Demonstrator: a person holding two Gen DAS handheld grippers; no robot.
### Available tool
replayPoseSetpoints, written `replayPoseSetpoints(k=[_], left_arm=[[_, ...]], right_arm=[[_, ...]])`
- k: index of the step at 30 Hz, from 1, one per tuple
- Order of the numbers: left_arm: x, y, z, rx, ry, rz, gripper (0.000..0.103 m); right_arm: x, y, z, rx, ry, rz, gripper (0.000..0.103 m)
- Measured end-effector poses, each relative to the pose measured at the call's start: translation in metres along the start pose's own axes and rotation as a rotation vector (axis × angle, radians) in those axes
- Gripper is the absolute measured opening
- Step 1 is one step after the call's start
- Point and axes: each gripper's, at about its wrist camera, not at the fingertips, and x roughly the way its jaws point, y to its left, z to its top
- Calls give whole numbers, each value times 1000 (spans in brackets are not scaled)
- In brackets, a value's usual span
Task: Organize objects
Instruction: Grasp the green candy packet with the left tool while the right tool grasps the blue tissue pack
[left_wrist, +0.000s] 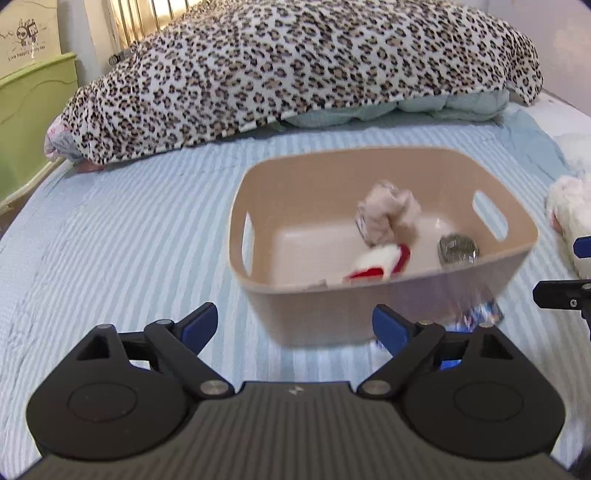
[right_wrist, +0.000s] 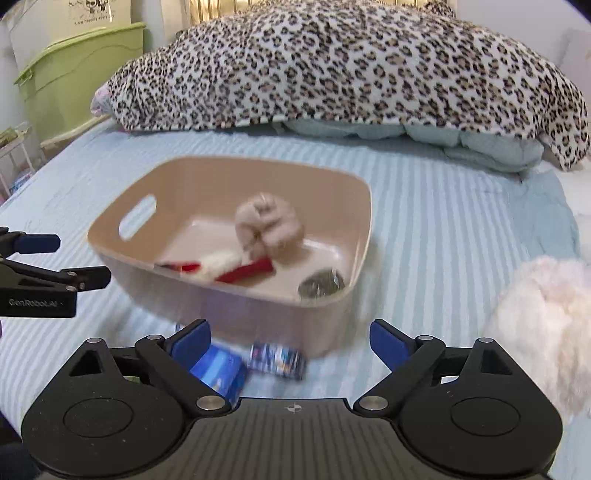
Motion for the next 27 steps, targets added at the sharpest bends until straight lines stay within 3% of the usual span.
replayPoseSetpoints(k=[8, 14, 27], left_arm=[[11, -1, -42, 21, 94, -27, 93], [30, -7, -61, 53, 173, -54, 93], [51, -10, -87, 91, 244, -100, 93]], right_arm=[[11, 7, -36, 54, 80, 26, 96], [29, 32, -50, 7, 124, 40, 96], [62, 55, -49, 28, 162, 108, 96]])
